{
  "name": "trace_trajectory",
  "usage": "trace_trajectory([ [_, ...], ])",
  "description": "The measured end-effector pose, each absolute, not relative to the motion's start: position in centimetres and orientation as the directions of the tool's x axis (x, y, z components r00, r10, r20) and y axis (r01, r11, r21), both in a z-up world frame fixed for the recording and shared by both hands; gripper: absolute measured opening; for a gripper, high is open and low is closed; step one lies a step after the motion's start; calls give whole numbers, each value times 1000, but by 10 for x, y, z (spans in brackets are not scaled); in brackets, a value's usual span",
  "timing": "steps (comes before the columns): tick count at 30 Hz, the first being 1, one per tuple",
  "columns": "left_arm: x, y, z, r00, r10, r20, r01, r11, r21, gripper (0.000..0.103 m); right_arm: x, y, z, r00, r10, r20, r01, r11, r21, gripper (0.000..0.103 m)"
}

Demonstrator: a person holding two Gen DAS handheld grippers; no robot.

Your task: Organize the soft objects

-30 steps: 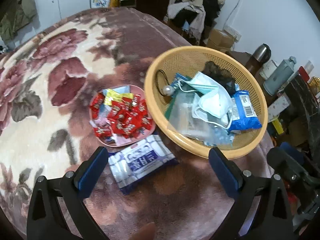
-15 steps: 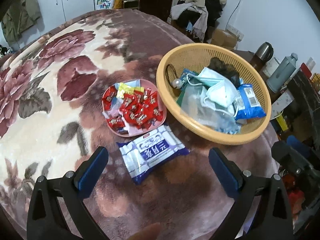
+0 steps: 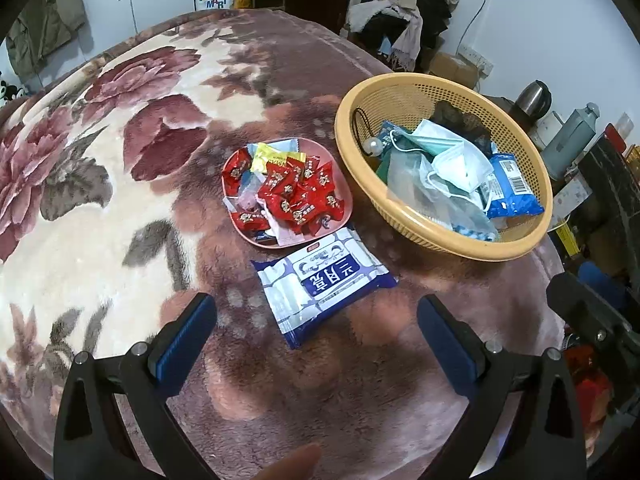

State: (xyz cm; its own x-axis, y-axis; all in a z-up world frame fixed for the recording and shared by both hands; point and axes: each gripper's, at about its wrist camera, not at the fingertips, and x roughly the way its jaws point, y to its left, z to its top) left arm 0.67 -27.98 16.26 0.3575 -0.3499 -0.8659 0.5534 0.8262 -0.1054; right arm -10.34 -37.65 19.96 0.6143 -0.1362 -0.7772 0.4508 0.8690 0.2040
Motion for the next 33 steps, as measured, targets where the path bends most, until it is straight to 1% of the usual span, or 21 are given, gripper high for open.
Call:
trace_trajectory([
  [12, 11, -259, 156, 353, -347, -869, 541, 834, -113, 101, -101, -369, 194, 609, -133, -782, 447, 872, 200, 103],
  [25, 16, -226, 153, 373, -353, -858, 515, 848, -126, 101, -83, -333, 186, 600, -107, -792, 401, 898, 183, 103],
  [33, 25, -194, 144, 378, -341, -861, 470, 872, -139, 101, -67, -306, 181, 591, -88, -802, 360, 918, 165, 103],
])
